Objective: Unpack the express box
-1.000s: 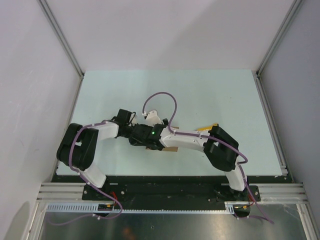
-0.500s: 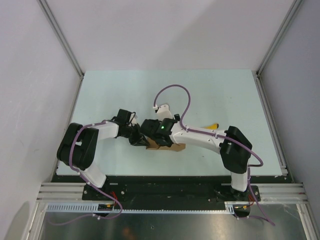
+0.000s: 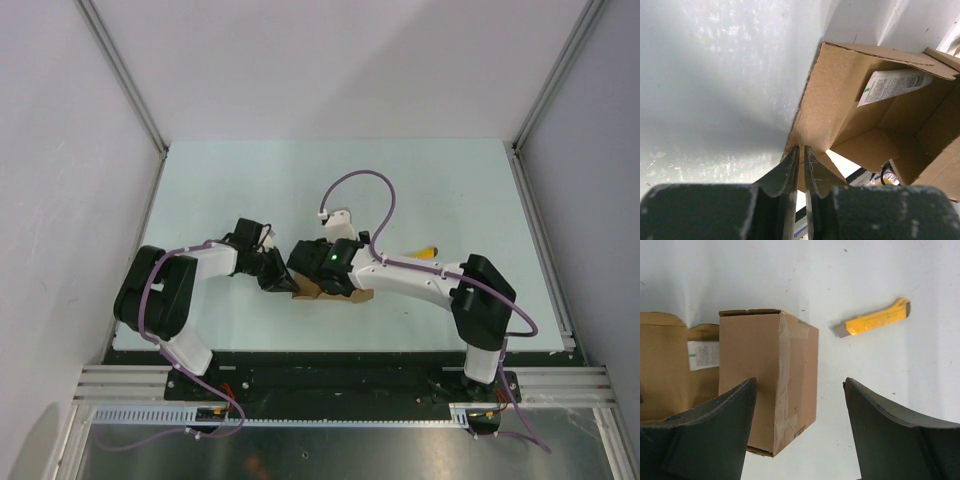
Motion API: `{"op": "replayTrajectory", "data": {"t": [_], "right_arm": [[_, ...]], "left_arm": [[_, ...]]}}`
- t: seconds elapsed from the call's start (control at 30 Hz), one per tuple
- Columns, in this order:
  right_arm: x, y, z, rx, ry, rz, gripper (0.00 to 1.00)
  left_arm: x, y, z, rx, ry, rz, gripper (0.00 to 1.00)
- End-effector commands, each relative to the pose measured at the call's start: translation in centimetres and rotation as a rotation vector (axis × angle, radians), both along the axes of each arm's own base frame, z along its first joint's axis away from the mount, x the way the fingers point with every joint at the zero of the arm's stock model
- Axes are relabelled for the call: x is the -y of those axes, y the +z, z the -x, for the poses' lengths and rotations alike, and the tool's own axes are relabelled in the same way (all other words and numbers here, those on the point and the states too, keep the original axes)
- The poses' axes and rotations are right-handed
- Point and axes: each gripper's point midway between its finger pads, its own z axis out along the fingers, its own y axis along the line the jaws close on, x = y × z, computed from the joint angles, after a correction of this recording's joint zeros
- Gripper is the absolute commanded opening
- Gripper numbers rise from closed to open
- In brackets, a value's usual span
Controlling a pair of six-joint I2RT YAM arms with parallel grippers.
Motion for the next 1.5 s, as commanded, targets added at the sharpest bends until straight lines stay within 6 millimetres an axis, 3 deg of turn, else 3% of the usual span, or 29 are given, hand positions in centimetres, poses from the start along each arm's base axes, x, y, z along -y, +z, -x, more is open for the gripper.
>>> {"op": "replayTrajectory", "data": {"t": [0.0, 0.47, 0.83, 1.03, 1.27, 1.37, 1.47], "right_arm": [[4.0, 0.8, 0.5, 0.002, -0.071, 0.059, 0.75], [5.8, 0.3, 1.3, 0.017, -0.157, -0.009, 0.68], [5.5, -0.1, 1.2, 0.016, -0.184, -0.153, 0.45], [5.3, -0.1, 1.0, -0.001, -0.168, -0.243, 0.41], [4.7, 0.0, 0.9, -0.006, -0.153, -0.267, 0.42], [4.7, 0.0, 0.9, -0.01, -0.149, -0.268, 0.43], [4.6, -0.1, 0.8, -0.013, -0.145, -0.281, 0.44]], "left_arm": [[-1.8, -2.5, 1.9, -0.082, 0.013, -0.098, 0.16], [-1.6, -1.9, 1.6, -0.055, 0.009, -0.09, 0.17], [-1.0, 1.0, -0.3, 0.067, -0.01, -0.06, 0.2], [0.6, 4.7, -1.8, 0.214, -0.092, -0.011, 0.26], [4.3, 12.5, -4.2, 0.553, -0.25, -0.01, 0.34], [6.5, 14.2, -4.0, 0.668, -0.361, -0.025, 0.39], [7.7, 13.3, -4.2, 0.711, -0.441, -0.084, 0.44]]}}
